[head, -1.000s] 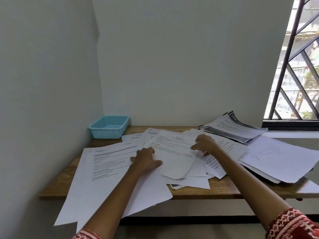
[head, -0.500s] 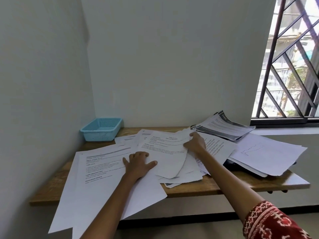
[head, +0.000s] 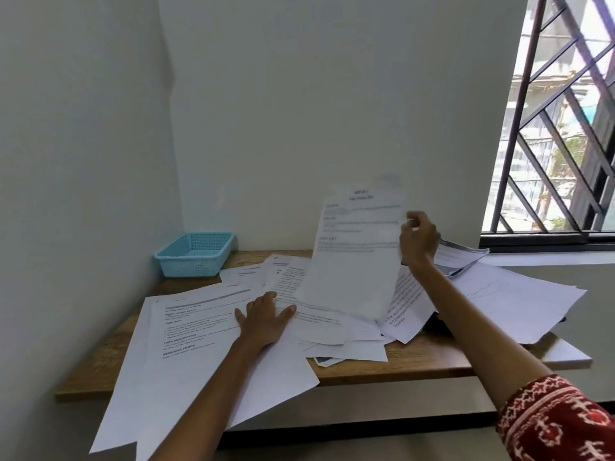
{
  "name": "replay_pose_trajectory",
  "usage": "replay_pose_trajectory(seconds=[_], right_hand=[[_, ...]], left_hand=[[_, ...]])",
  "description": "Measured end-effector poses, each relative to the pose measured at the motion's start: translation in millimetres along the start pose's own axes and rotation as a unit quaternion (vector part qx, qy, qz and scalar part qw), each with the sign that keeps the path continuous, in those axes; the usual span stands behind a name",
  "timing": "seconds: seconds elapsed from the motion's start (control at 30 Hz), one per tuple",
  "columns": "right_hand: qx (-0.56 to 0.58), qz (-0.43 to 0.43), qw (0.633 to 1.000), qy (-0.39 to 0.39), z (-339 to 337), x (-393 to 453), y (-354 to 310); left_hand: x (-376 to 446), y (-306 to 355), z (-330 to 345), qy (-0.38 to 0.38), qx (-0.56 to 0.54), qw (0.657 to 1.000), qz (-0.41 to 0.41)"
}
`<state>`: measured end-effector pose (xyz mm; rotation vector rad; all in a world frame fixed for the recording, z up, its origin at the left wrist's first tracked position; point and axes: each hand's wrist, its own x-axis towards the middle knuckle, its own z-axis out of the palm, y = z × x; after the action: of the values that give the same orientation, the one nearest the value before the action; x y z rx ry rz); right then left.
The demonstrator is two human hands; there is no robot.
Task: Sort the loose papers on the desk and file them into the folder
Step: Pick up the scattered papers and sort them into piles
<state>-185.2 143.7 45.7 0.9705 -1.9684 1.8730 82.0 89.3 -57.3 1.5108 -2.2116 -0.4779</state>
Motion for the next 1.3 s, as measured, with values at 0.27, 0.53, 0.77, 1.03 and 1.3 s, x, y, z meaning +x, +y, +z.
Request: replay_pose_trajectory(seconds=[0.27, 0.53, 0.77, 1.03, 1.3], right_hand=[[0.048, 0.006, 0.992, -0.113, -3, 7, 4], [0.090, 0.046, 0.935, -0.340, 4, -22, 18], [-0.308, 0.033, 0.918, -0.249, -21, 4, 56], [-0.386, 0.098, 0.886, -0.239, -35, 13, 76], [-0.261, 0.132, 0.920, -0.261, -34, 22, 67]], left_hand=[[2, 31, -34, -0.020, -0.403, 0.914, -0.041], [0, 33, -21, 0.052, -0.548, 0.834, -0.040], [7, 25, -6, 0.121, -0.566, 0.815, -0.036], [14, 20, -2, 0.105, -0.588, 0.801, -0.032], [14, 16, -1, 0.097, -0.577, 0.810, -0.032]])
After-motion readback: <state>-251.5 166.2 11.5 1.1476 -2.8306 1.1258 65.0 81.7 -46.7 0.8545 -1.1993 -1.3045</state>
